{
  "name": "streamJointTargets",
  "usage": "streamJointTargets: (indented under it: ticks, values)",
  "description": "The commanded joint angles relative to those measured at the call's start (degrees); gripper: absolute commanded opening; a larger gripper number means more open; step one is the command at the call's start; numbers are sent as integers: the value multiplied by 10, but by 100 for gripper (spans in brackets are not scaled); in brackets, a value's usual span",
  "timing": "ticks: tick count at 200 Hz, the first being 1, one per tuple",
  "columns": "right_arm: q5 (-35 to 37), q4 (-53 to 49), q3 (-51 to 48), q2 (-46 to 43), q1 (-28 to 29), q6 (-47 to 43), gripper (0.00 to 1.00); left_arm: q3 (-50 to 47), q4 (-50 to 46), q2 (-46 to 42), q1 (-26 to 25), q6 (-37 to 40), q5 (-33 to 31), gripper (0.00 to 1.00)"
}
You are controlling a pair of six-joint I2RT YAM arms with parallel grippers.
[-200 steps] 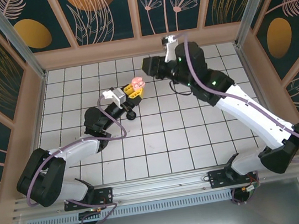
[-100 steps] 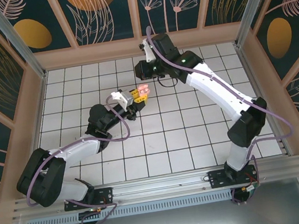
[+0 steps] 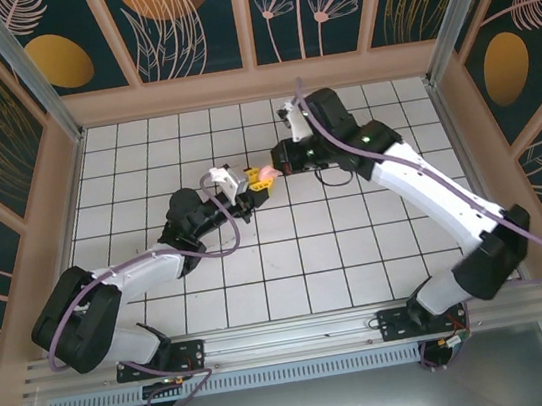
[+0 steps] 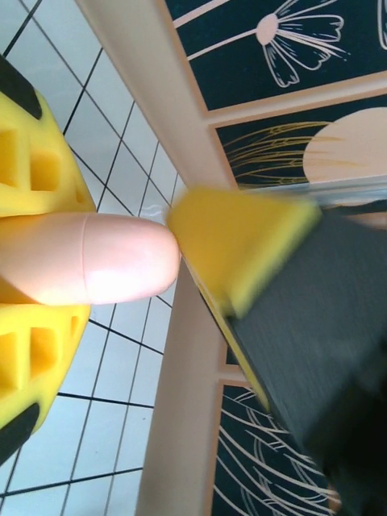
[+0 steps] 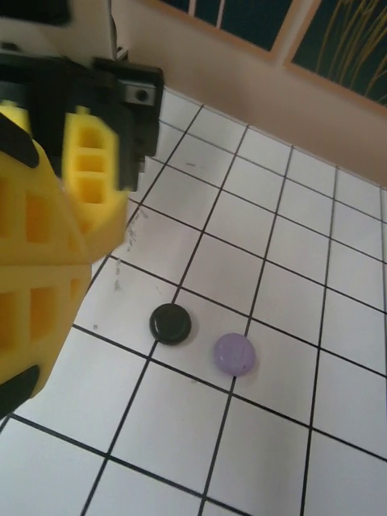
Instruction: Insert the wireless bluetooth earbuds into the charging case
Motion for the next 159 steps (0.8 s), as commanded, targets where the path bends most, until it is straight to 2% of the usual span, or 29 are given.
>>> streamJointTargets:
  ticks: [1,29,62,93,127,159]
  values:
    - [29,39,-63,-55,-46,72,6,23,32,5,10,-62,-43,0]
    - [42,100,-138,-99,-92,121,10,14,-47,-13,10,-159,-75,0]
    - [57,122,-193,-107,-92,130,15,-22,-156,-31,10,-290,-108,0]
    - [65,141,-230,-114,-90,136,18,-90,-177,-49,10,-401,-134,0]
    - [75,150,-240,-112,-89,134,25,-121,-248,-68,10,-432,-153,0]
    - [73,159,-241,-103,-89,130,29,-132,-265,-30,9,-427,-145,0]
